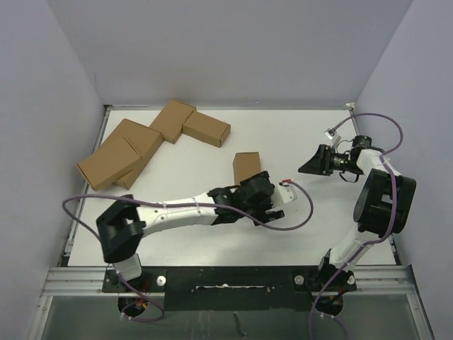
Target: Fold the paper box
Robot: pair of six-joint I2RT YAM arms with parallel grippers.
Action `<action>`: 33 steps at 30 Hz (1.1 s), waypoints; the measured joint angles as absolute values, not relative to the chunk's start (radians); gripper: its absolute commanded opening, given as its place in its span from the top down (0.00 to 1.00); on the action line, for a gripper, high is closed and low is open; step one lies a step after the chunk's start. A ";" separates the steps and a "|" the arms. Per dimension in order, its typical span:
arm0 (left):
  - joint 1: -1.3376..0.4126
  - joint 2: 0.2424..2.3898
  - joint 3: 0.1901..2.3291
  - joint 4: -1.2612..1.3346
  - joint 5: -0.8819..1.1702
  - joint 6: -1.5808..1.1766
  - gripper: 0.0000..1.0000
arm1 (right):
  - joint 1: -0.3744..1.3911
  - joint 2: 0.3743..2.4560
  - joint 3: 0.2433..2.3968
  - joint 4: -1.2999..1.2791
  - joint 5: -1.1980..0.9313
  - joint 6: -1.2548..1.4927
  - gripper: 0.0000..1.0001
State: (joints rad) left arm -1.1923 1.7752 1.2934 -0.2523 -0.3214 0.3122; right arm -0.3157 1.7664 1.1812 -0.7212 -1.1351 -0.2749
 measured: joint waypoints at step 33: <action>-0.634 2.103 1.414 -0.155 0.170 -0.459 0.89 | 0.137 2.089 1.430 -0.637 -0.730 -0.208 1.00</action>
